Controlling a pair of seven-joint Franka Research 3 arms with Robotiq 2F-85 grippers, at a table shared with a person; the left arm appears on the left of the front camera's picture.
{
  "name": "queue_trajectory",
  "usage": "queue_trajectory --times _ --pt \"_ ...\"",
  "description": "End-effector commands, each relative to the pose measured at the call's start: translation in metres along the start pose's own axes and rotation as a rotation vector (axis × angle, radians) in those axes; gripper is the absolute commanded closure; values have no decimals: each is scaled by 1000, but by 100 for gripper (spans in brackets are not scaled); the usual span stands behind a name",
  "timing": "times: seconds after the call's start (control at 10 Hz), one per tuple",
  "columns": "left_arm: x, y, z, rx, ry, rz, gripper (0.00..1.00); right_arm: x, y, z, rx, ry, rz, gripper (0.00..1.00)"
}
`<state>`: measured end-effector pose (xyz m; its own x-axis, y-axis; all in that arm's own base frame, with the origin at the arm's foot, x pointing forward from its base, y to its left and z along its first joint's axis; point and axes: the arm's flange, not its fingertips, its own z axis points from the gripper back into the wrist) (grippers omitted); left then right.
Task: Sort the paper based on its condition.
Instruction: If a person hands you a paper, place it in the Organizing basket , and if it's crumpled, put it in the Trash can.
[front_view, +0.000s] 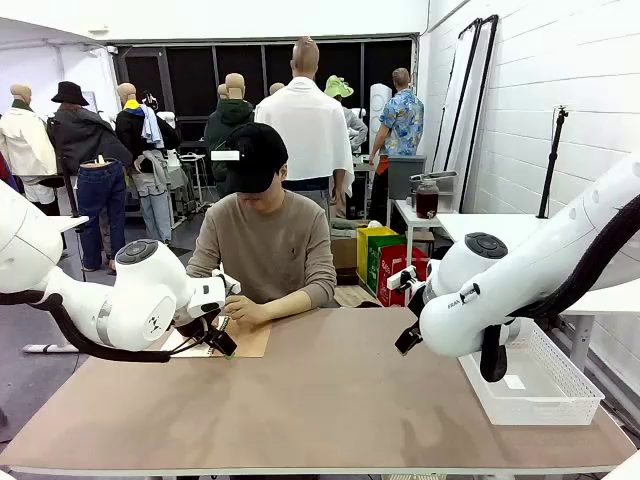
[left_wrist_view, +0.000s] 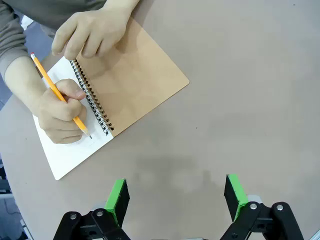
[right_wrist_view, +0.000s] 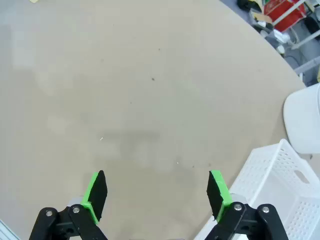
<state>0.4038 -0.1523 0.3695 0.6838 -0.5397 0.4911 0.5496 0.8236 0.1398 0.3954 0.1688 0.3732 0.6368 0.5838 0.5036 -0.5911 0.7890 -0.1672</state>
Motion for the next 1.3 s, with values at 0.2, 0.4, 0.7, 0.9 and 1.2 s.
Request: queue_trajectory --times 0.2,0.4,0.7,0.9,1.2 --pt "0 1 2 2 -5 3 0 0 0 0 0 -3 -3 0" --pt "0 1 2 2 -5 3 0 0 0 0 0 -3 -3 0" --pt "0 1 2 2 -5 3 0 0 0 0 0 -3 -3 0" --pt "0 1 2 2 -5 3 0 0 0 0 0 -3 -3 0" --pt "0 1 2 2 -5 3 0 0 0 0 0 -3 -3 0"
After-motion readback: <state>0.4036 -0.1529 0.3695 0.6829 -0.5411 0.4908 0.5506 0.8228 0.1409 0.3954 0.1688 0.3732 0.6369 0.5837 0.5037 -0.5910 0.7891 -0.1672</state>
